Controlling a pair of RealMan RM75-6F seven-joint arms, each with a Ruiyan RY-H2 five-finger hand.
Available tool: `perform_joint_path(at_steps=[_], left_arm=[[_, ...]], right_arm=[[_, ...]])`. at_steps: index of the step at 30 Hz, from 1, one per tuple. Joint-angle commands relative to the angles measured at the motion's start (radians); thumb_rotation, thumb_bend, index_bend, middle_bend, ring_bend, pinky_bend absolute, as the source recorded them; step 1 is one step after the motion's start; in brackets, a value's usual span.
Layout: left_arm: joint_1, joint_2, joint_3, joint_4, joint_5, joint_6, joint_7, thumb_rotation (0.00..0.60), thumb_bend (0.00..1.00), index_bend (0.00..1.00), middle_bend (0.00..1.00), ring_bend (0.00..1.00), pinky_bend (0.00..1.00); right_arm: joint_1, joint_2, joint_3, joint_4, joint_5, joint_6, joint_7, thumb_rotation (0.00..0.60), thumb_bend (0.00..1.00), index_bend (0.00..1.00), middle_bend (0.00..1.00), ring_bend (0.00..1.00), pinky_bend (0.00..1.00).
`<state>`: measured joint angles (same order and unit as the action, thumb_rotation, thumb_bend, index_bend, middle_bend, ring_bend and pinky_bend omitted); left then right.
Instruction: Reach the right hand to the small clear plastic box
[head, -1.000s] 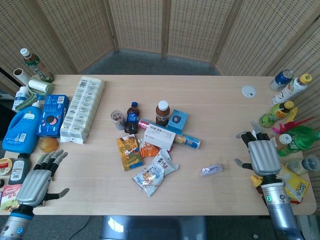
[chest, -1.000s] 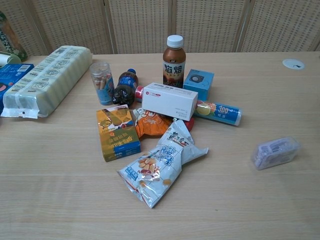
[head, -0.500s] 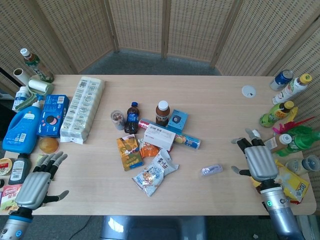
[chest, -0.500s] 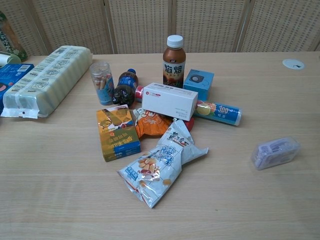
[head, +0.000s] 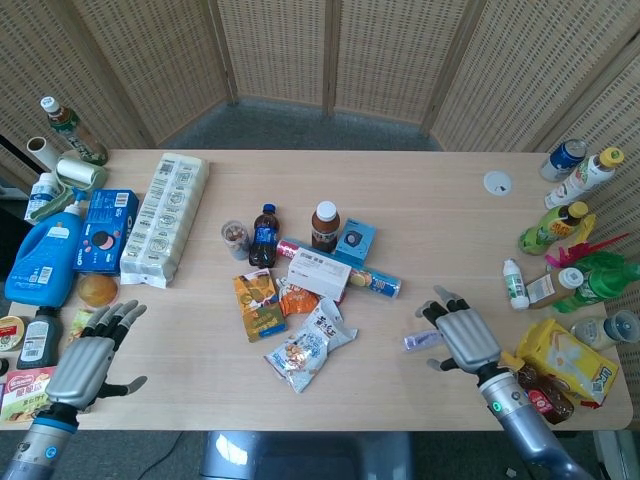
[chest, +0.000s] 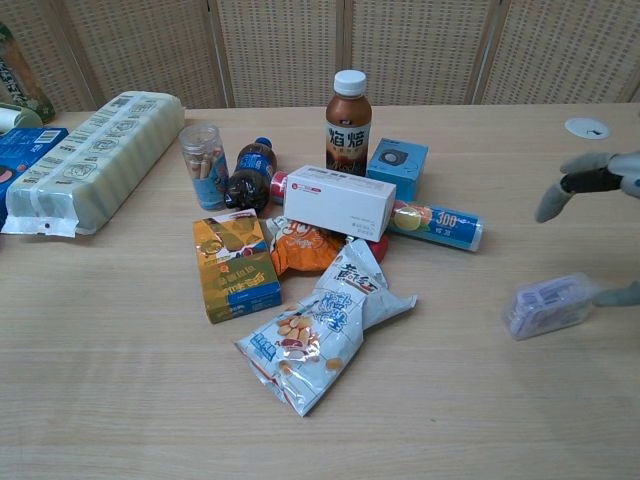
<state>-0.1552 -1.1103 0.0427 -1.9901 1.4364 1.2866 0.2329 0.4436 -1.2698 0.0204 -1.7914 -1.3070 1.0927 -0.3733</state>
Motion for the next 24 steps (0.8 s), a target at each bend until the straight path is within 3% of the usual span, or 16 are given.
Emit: perform_joint_path(at_steps=[1,12,24], left_arm=[[-0.008,-0.007,-0.004,0.007,-0.008,-0.011,-0.003,0.6,0.22,0.08,0.02,0.0,0.0],[-0.005,-0.007,0.003,0.022,-0.012,-0.006,-0.021,0.6,0.22,0.08,0.02,0.0,0.0],[0.007,0.002,0.014,0.013,0.006,0.016,-0.026,0.6,0.22,0.08,0.02,0.0,0.0]], right_arm=[[0.02,-0.038,0.009,0.023,0.015,-0.023,-0.014,0.6,0.06,0.27,0.26,0.0,0.16],[0.058,-0.106,0.014,0.109,0.033,-0.083,-0.012,0.6,0.06,0.27,0.26,0.0,0.16],[0.055,-0.187,-0.001,0.248,0.012,-0.1,0.074,0.6,0.07,0.28,0.29,0.0,0.16]])
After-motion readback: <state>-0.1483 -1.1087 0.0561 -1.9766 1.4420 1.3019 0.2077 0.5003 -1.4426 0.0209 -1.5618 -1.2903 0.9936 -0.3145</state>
